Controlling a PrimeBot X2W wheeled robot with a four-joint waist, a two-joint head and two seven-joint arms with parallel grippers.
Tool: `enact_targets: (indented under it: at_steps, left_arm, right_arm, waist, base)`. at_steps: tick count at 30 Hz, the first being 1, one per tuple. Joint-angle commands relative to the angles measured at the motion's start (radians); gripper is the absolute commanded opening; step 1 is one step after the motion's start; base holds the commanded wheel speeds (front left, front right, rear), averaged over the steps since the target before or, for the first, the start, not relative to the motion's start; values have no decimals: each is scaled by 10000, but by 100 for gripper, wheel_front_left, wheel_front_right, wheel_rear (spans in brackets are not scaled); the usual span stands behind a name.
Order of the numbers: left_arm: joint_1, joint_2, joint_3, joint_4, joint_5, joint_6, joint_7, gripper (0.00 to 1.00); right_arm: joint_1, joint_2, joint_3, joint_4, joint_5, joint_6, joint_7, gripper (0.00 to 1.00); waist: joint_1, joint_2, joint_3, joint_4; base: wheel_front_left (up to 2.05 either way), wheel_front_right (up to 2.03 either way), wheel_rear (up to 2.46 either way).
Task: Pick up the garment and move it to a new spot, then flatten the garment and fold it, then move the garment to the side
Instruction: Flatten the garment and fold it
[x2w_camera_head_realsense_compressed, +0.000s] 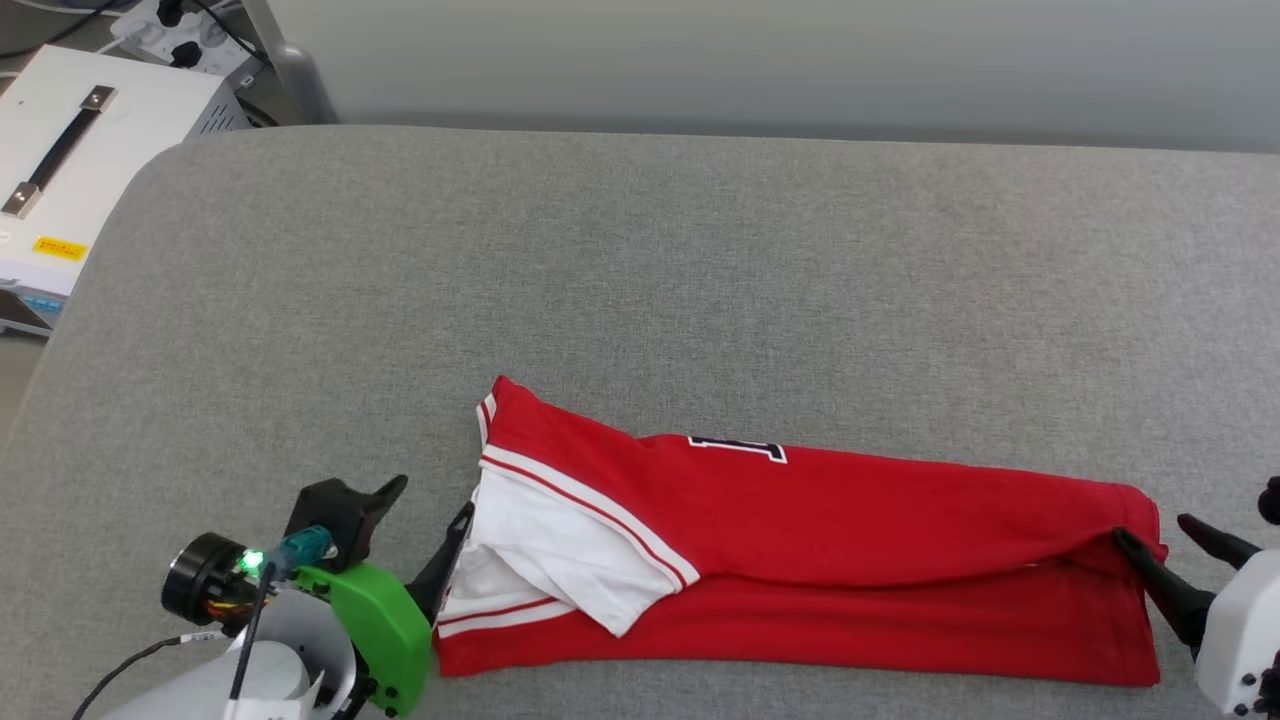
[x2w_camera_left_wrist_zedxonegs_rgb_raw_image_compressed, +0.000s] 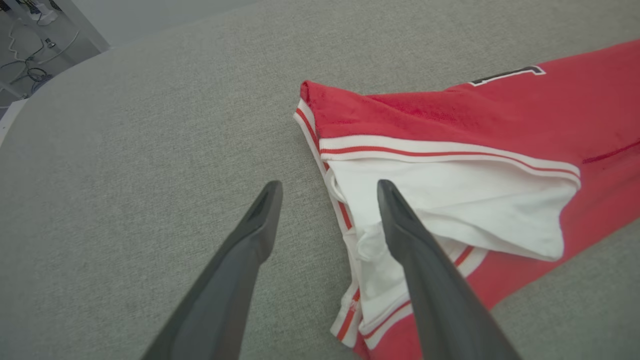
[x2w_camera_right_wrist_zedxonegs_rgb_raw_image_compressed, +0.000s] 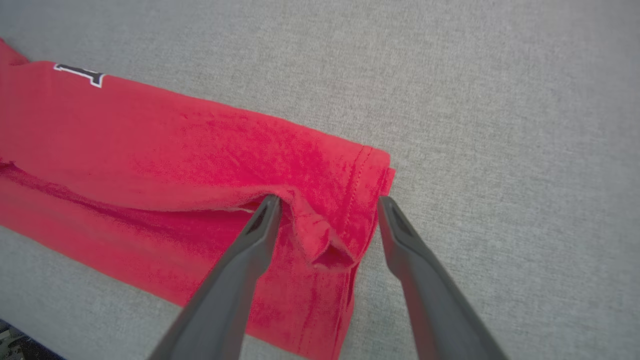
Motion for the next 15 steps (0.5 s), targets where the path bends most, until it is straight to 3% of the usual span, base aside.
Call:
enact_targets:
  at_steps: [1,8,12,15]
  left_arm:
    - [266,127,183,-93,119,283,-294,100]
    - [1012,122,1424,-668,415,1753,-1055,100]
    - [1530,-238,2489,-1081,1197,2343,-1089,100]
    - [2044,-572,3321,-1311,1993,2542,-1092,100]
  right_arm:
    - [120,-127,-163,-255,129,-6,65,100]
    - [142,-530,-1109,-1207,620,-6,943,100]
    - [245,-771,-1466,-1088,1065,-6,1926,100]
    - [257,-870,-1597,-851,1399,-6,2595,100]
  waist:
    - [1,0,-174,-8]
    - [1,0,-262,112]
    - [1,0,-200,227]
    - [1,0,-54,331]
  base:
    - [0,0,0]
    - [0,0,0]
    - [0,0,0]
    - [0,0,0]
